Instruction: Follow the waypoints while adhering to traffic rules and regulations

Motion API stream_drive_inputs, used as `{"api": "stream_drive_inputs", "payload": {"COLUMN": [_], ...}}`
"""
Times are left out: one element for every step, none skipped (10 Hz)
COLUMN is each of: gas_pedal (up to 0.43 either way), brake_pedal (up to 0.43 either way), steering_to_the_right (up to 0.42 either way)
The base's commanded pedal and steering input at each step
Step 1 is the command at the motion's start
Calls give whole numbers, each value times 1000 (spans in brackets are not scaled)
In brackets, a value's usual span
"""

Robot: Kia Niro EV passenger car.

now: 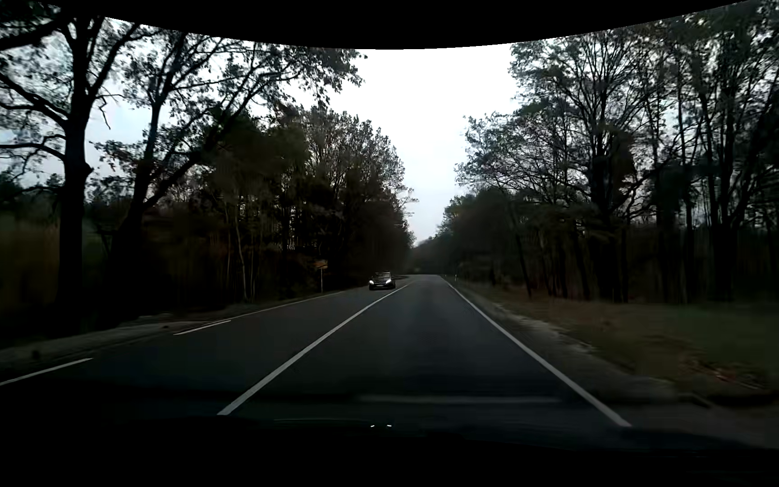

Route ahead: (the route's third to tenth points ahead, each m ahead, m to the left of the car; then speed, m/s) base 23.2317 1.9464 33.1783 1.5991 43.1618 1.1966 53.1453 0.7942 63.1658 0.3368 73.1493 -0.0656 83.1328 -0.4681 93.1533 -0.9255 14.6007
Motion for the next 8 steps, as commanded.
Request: {"api": "stream_drive_inputs", "payload": {"gas_pedal": [169, 169, 169, 169, 169, 169, 169, 157], "brake_pedal": [0, 0, 0, 0, 0, 0, 0, 0], "steering_to_the_right": [12, 12, 12, 12, 12, 12, 12, 12]}}
